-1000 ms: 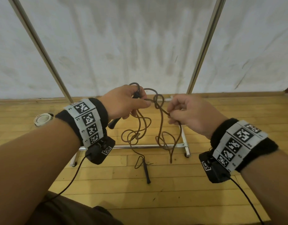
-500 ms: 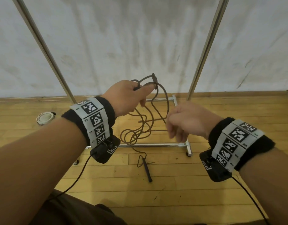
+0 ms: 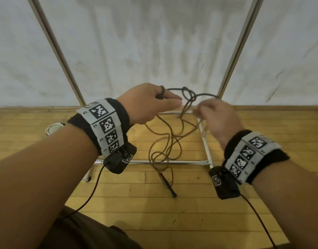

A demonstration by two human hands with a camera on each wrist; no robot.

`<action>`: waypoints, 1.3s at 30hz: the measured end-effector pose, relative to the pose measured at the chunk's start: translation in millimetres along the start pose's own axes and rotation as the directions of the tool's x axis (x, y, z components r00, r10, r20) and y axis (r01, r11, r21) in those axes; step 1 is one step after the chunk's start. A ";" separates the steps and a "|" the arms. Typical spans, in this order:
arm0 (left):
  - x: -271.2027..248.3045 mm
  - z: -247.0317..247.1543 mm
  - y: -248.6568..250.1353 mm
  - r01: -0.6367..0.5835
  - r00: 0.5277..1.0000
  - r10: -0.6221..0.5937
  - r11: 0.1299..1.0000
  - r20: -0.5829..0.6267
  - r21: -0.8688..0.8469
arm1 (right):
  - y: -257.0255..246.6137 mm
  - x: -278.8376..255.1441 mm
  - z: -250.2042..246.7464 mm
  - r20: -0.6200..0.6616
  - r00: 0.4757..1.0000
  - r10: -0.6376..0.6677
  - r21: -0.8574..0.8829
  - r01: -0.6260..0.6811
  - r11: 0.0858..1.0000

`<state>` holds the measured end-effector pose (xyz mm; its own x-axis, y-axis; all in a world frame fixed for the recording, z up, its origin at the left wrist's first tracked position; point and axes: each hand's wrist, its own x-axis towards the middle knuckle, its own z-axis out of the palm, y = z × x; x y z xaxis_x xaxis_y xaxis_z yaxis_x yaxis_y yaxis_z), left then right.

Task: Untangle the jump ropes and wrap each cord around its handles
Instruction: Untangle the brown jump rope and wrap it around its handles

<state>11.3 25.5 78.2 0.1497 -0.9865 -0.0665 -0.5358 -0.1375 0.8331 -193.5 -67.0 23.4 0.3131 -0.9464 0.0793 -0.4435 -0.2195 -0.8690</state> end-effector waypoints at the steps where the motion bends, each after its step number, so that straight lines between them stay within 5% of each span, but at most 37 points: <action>1: 0.7 -3.3 -2.9 0.005 1.000 -0.004 0.999 -0.024 0.048 | 1.9 8.0 -10.9 -0.094 0.995 0.043 0.034 -0.040 0.999; 4: 2.6 -12.2 -7.4 -0.016 0.995 0.038 0.976 -0.096 0.219 | 2.7 28.5 -42.6 -0.266 0.956 0.123 0.031 -0.119 0.992; 7: 7.9 -22.1 -8.0 0.007 0.973 0.074 0.938 -0.219 0.347 | -8.4 31.9 -69.4 -0.379 0.923 -0.064 -0.149 0.008 0.989; 9: 9.1 -25.2 -9.8 0.030 0.962 0.076 0.925 -0.262 0.378 | -14.3 29.4 -78.1 -0.261 0.956 -0.134 -0.298 0.052 0.953; 11: 8.8 -22.0 -13.0 -0.018 0.967 0.101 0.943 -0.235 0.332 | -17.5 25.1 -75.1 0.022 0.997 -0.072 -0.446 0.074 0.892; 13: 7.6 -14.7 -14.2 -0.069 0.974 0.116 0.970 -0.195 0.233 | -17.2 19.9 -63.6 0.247 0.969 0.011 -0.541 0.129 0.831; 15: 6.9 -10.6 -14.2 -0.083 0.977 0.118 0.978 -0.178 0.194 | -16.6 15.6 -49.0 0.318 0.947 0.044 -0.568 0.153 0.808; 21: 6.7 -8.4 -13.2 -0.037 0.989 0.074 0.960 -0.127 0.277 | -7.6 11.1 -27.3 0.368 0.923 0.112 -0.183 -0.046 0.982; 25: 2.0 -4.5 -15.1 -0.023 1.000 0.020 0.975 0.019 0.220 | -16.1 4.2 -17.2 0.386 0.922 0.029 0.122 -0.082 0.989; 31: 1.5 -0.8 -15.2 0.015 0.983 -0.039 0.991 0.180 0.135 | -30.0 -11.9 -6.6 0.416 0.909 0.000 0.137 -0.063 0.989; 39: 7.7 11.6 -21.0 -0.005 1.000 0.005 0.999 0.018 -0.040 | -28.5 -20.9 -1.4 0.475 0.880 0.009 0.090 -0.059 0.994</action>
<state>14.1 19.8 53.8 0.1317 -0.9887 -0.0719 -0.5031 -0.1292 0.8545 -188.5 -41.2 47.2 0.6701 -0.7225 -0.1703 -0.3836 -0.1407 -0.9127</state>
